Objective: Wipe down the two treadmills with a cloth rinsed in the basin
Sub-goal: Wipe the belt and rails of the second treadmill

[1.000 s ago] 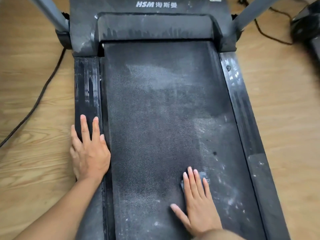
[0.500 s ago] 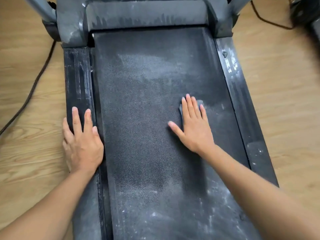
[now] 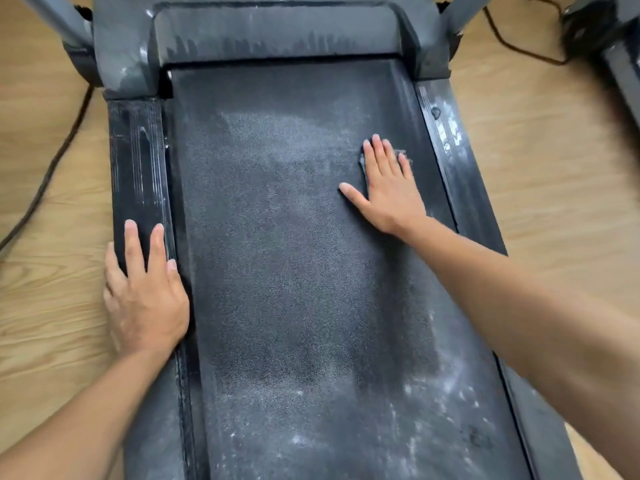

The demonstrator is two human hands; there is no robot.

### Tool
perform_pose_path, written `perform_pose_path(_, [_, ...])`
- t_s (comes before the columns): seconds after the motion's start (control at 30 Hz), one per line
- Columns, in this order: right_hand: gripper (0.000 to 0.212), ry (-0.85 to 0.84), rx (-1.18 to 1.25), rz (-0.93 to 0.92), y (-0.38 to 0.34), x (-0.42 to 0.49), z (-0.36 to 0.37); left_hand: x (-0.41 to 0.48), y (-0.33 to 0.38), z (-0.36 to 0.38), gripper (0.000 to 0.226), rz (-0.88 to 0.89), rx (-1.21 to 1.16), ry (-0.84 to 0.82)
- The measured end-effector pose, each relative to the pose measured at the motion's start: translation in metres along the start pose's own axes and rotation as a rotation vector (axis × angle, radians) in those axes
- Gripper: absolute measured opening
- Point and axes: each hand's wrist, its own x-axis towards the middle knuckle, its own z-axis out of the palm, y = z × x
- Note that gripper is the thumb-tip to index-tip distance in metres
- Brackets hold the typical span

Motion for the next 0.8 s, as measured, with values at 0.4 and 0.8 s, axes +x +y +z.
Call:
perform_pose_path(0.4, [0.095, -0.181, 0.005, -0.148, 0.057, -0.214, 0.031, 0.002, 0.002, 0.0, 0.059, -0.017, -0.02, -0.011])
perform_pose_path(0.8, [0.098, -0.053, 0.064, -0.048, 0.067, -0.091, 0.019, 0.001, 0.004, -0.001, 0.059, -0.014, -0.032, 0.013])
